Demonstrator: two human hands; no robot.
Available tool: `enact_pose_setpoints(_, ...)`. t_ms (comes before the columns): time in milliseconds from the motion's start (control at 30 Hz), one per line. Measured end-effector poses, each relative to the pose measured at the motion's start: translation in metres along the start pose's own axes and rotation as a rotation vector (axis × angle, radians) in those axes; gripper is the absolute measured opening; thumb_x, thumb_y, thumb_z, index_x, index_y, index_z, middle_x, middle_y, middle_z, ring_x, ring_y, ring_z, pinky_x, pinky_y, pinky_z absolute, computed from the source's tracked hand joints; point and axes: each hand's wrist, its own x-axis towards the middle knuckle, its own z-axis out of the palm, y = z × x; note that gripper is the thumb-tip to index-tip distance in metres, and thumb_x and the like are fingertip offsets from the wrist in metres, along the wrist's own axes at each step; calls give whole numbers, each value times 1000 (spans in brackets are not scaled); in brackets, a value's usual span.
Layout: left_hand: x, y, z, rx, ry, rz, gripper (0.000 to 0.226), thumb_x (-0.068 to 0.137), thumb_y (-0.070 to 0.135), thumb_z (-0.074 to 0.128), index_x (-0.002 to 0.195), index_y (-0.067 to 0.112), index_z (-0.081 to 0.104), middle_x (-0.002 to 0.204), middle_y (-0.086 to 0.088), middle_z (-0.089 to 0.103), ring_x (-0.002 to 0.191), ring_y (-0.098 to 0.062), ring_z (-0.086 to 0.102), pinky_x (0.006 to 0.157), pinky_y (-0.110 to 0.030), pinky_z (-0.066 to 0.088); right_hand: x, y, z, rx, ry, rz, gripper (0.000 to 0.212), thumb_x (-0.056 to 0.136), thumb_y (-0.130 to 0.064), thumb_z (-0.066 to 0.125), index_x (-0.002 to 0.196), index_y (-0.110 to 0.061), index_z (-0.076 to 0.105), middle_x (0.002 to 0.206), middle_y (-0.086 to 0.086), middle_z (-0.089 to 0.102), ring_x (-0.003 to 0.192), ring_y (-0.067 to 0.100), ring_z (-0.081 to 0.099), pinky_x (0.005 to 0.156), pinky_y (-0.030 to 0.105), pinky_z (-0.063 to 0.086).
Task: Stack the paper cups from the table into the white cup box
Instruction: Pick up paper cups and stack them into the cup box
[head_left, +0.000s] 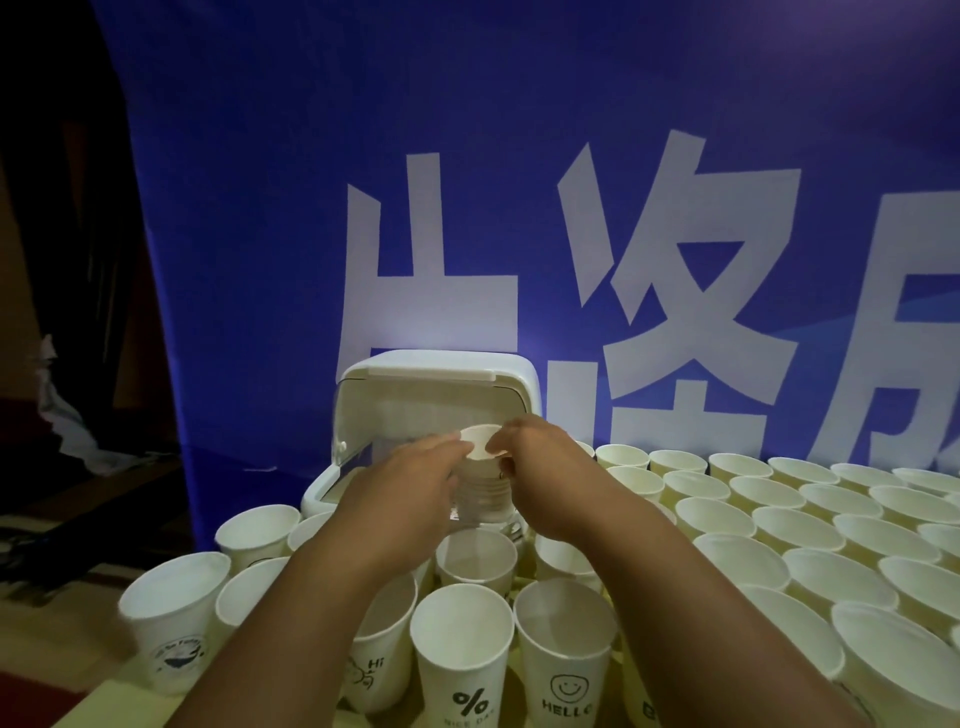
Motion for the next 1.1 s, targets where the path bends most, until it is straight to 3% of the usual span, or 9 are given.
enact_pose_setpoints(67, 1, 0, 0, 17, -34, -22, 55, 103, 19, 60, 152, 37, 42, 151, 10, 50, 131, -15, 53, 109, -36, 48, -3, 4, 6, 21, 84, -49, 54, 91, -5, 67, 141, -18, 53, 142, 3, 51, 119, 22, 56, 100, 26, 43)
enact_pose_setpoints(167, 3, 3, 2, 49, -106, -31, 56, 103, 14, 58, 152, 37, 42, 147, 8, 55, 122, -16, 59, 103, -35, 53, -5, 11, 17, -14, -11, -28, 52, 90, -6, 68, 138, -18, 55, 136, 5, 57, 114, 21, 59, 100, 29, 46)
enact_pose_setpoints(433, -6, 2, -4, -7, -143, 3, 58, 106, 15, 53, 156, 38, 35, 156, 11, 45, 132, -13, 52, 103, -26, 48, -8, 17, 16, 28, -41, -79, 57, 93, -12, 65, 145, -25, 46, 141, 1, 55, 119, 21, 58, 92, 27, 45)
enact_pose_setpoints(567, -14, -6, -23, -106, -1, -19, 4, 97, 33, 66, 94, 34, 66, 95, 11, 69, 84, -10, 64, 76, -32, 57, -13, 15, 3, 132, 52, -102, 42, 88, -23, 74, 128, -29, 60, 127, -2, 63, 104, 17, 62, 82, 22, 48)
enact_pose_setpoints(667, -21, -15, -43, -45, -96, -91, 21, 83, 32, 78, 68, 24, 64, 67, 5, 66, 68, -16, 66, 66, -40, 60, -22, 8, -11, 93, 12, -162, 13, 85, -25, 77, 96, -22, 72, 94, -4, 70, 81, 14, 66, 74, 24, 57)
enact_pose_setpoints(733, -27, -18, -56, -32, -268, -129, 17, 78, 23, 81, 66, 20, 69, 67, 2, 69, 70, -17, 69, 66, -38, 61, -32, 1, -19, 80, -129, -217, 13, 81, -30, 80, 89, -21, 76, 82, -7, 72, 75, 14, 68, 74, 32, 61)
enact_pose_setpoints(867, -38, -15, -66, 22, -546, -140, 9, 74, 21, 84, 79, 22, 77, 79, 7, 75, 79, -10, 72, 73, -33, 63, -54, -23, -27, -17, -469, -297, 29, 76, -49, 79, 95, -27, 77, 88, -13, 74, 83, 7, 68, 78, 30, 59)
enact_pose_setpoints(1000, -40, -3, -59, 112, -699, -137, 20, 73, 25, 89, 89, 23, 76, 90, 8, 76, 81, -6, 70, 69, -19, 58, -57, -42, -15, -184, -608, -368, 39, 78, -47, 78, 107, -21, 75, 97, -7, 73, 80, 7, 62, 61, 17, 46)
enact_pose_setpoints(1100, -36, 2, -50, 208, -711, -121, 20, 77, 21, 86, 75, 26, 67, 96, 4, 75, 87, -11, 70, 73, -21, 57, -54, -46, -3, -236, -632, -380, 40, 80, -44, 77, 110, -17, 73, 94, -5, 69, 79, 10, 60, 62, 18, 46)
